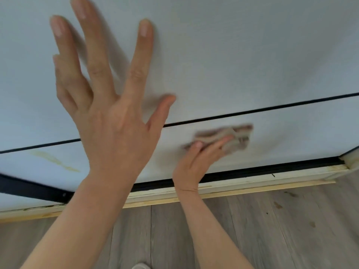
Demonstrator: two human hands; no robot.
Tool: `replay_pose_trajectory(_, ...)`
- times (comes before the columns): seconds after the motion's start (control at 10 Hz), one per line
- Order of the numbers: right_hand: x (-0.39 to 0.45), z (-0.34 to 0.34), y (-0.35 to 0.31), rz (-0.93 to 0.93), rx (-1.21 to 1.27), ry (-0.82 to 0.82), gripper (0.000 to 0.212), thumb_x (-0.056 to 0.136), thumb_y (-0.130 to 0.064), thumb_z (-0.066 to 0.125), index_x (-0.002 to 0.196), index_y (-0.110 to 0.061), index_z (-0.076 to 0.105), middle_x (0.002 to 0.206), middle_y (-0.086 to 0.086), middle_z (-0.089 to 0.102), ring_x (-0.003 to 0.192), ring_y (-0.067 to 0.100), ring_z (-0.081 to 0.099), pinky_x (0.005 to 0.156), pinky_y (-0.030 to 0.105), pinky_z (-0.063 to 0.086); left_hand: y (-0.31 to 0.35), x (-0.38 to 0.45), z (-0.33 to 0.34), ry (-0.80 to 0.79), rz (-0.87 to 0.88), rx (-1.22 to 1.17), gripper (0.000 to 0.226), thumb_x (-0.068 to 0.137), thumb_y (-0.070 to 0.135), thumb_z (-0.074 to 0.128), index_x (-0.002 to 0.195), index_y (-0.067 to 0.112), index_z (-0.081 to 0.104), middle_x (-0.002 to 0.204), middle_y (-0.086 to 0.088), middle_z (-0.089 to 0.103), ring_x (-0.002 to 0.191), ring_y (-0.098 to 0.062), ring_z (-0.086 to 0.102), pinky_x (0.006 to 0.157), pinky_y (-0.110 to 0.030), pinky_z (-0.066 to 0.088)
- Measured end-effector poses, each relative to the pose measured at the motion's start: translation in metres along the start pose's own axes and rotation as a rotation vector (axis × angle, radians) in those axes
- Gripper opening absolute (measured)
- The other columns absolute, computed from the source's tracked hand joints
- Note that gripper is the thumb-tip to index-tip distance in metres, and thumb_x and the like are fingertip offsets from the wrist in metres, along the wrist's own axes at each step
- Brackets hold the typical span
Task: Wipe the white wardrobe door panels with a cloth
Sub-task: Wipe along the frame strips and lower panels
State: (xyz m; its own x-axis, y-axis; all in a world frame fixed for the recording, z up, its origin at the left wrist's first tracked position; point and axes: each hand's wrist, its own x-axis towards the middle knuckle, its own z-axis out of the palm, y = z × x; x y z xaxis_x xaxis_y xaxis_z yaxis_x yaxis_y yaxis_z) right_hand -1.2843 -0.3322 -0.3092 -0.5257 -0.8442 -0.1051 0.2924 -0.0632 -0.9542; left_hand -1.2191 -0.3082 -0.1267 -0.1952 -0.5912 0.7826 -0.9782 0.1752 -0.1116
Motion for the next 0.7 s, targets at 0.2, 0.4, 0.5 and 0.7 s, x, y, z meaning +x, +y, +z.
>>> replay_pose_trajectory(0.2, 0.020, -0.056, 0.084, 0.529, 0.191, 0.257, 0.045, 0.109, -0.020, 0.021, 0.110, -0.034, 0.064, 0.118, 0.000, 0.063, 0.071, -0.007, 0.040, 0.065, 0.006, 0.028, -0.007, -0.006, -0.003, 0.058, 0.030, -0.099, 0.049, 0.104, 0.026, 0.048, 0.151, 0.012, 0.042, 0.151, -0.037, 0.033, 0.142, -0.054, 0.030, 0.113, -0.059, 0.030)
replay_pose_trajectory(0.4, 0.012, -0.078, -0.013, 0.908, 0.092, 0.099, 0.021, 0.107, -0.017, 0.046, 0.121, -0.005, 0.056, 0.122, 0.019, 0.059, 0.085, 0.026, 0.061, 0.084, 0.040, 0.061, 0.003, -0.062, 0.012, -0.057, -0.626, -0.569, 0.021, 0.091, 0.002, 0.044, 0.104, 0.013, 0.056, 0.100, 0.000, 0.061, 0.088, -0.024, 0.058, 0.072, -0.034, 0.045)
replay_pose_trajectory(0.5, 0.009, -0.094, -0.052, 0.984, -0.157, -0.122, 0.014, 0.103, -0.019, 0.046, 0.110, -0.014, 0.057, 0.106, 0.017, 0.064, 0.074, 0.026, 0.065, 0.055, 0.031, 0.056, 0.020, -0.109, 0.024, -0.838, -1.332, -0.685, 0.013, 0.098, 0.012, 0.040, 0.104, 0.012, 0.051, 0.083, 0.000, 0.058, 0.070, -0.018, 0.055, 0.066, -0.031, 0.047)
replay_pose_trajectory(0.7, 0.004, -0.122, -0.097, 0.866, -0.157, -0.361, 0.026, 0.089, 0.001, 0.040, 0.093, -0.011, 0.062, 0.083, 0.008, 0.062, 0.079, 0.025, 0.062, 0.049, 0.025, 0.056, 0.067, -0.144, 0.024, -1.122, -1.777, -1.504, 0.017, 0.096, 0.014, 0.056, 0.109, 0.008, 0.064, 0.107, -0.010, 0.065, 0.100, -0.022, 0.064, 0.088, -0.031, 0.053)
